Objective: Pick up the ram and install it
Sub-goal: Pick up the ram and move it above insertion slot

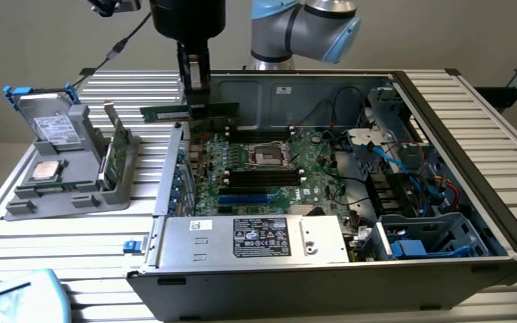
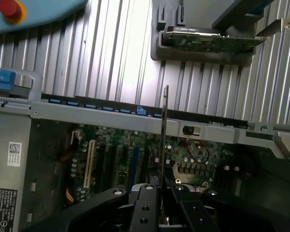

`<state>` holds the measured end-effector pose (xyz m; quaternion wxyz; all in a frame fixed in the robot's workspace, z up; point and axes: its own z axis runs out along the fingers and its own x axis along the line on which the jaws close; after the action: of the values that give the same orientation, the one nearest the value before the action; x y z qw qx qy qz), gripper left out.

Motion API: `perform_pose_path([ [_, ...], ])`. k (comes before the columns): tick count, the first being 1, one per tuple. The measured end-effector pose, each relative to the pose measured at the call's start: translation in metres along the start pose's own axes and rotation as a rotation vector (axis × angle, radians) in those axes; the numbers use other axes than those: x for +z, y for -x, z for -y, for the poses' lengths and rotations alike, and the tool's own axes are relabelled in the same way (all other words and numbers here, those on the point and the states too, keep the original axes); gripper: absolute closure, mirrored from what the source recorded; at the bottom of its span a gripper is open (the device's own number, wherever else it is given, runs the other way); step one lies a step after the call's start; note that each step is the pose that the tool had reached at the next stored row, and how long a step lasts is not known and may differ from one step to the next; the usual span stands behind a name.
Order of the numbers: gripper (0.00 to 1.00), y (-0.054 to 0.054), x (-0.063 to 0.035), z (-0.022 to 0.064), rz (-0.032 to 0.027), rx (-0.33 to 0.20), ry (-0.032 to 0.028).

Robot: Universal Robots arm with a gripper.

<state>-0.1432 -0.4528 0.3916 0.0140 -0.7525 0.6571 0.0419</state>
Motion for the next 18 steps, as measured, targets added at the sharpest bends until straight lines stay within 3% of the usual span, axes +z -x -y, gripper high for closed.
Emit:
perform_pose_path([
  [4,0.86,-0.001,-0.0001,0.0049,-0.0006,0.005,-0.0075],
  [18,0.86,-0.006,-0.0019,0.0447,-0.0008,0.007,-0.0085],
])
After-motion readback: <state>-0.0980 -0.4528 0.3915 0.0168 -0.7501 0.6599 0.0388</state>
